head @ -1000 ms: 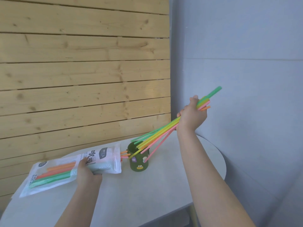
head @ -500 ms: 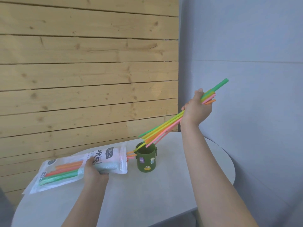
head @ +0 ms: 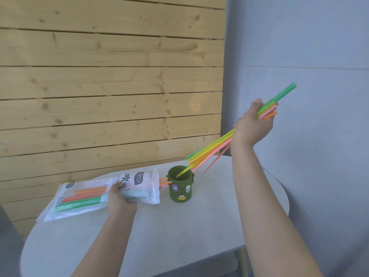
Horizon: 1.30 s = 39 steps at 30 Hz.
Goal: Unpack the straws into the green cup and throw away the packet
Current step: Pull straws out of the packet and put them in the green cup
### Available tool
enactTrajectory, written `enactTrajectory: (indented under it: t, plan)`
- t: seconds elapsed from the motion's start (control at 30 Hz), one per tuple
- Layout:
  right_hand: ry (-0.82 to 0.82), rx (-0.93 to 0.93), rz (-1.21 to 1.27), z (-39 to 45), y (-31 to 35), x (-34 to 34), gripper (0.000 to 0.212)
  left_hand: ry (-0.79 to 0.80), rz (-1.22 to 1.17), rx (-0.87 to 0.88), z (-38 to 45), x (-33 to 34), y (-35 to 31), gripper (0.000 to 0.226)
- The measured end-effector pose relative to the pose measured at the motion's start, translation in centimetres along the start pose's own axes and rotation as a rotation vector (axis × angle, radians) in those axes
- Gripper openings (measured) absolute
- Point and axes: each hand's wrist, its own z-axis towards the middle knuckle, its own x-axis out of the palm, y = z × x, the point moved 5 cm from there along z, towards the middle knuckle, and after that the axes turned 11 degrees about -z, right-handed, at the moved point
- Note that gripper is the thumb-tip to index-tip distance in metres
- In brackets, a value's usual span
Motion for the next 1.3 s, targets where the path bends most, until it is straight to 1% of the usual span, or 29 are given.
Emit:
enactTrajectory:
  t: [0.1,0.3,0.4,0.5,0.63,0.73,0.8,0.87,1.0,1.2,1.3]
  plan:
    - [0.003,0.0,0.009,0.1,0.1,-0.1,0.022,-0.001,0.002,-0.007,-0.1,0.0,0.1,0.009]
    - [0.087,-0.064,-0.046,-1.9,-0.3,1.0,0.032,0.008,0.003,-0.012,0.0,0.1,0.5,0.009]
    - [0.122,-0.108,-0.057,-2.7,-1.0,2.0,0.035,0.009,0.001,-0.017,0.0,0.0,0.7,0.007]
    - [0.14,-0.109,-0.065,-3.3,-1.7,2.6,0.036,0.009,0.001,-0.023,0.0,-0.1,0.8,0.007]
    - [0.086,-0.083,-0.064,-3.2,-2.6,3.0,0.029,0.008,-0.006,-0.028,0.1,-0.1,0.7,0.006]
    - [0.026,-0.074,-0.083,-2.8,-2.9,3.1,0.031,0.001,-0.003,-0.033,0.2,-0.1,0.8,0.005]
    - [0.016,-0.031,-0.062,-2.6,-3.1,3.3,0.026,-0.001,0.003,-0.041,0.3,-0.1,0.9,0.006]
    - [0.004,0.001,-0.053,-2.4,-3.4,3.3,0.027,-0.006,0.002,-0.042,0.4,-0.1,1.0,0.006]
    - [-0.008,-0.066,-0.077,-2.4,-3.9,3.5,0.026,-0.017,0.015,-0.042,0.6,0.0,1.1,0.007]
    - [0.142,-0.172,-0.168,-3.6,-4.4,4.6,0.024,-0.03,0.023,-0.042,0.5,-0.1,1.3,0.003]
    - [0.214,-0.206,-0.199,-4.3,-4.2,5.1,0.034,-0.029,0.033,-0.037,0.6,-0.1,1.4,0.008]
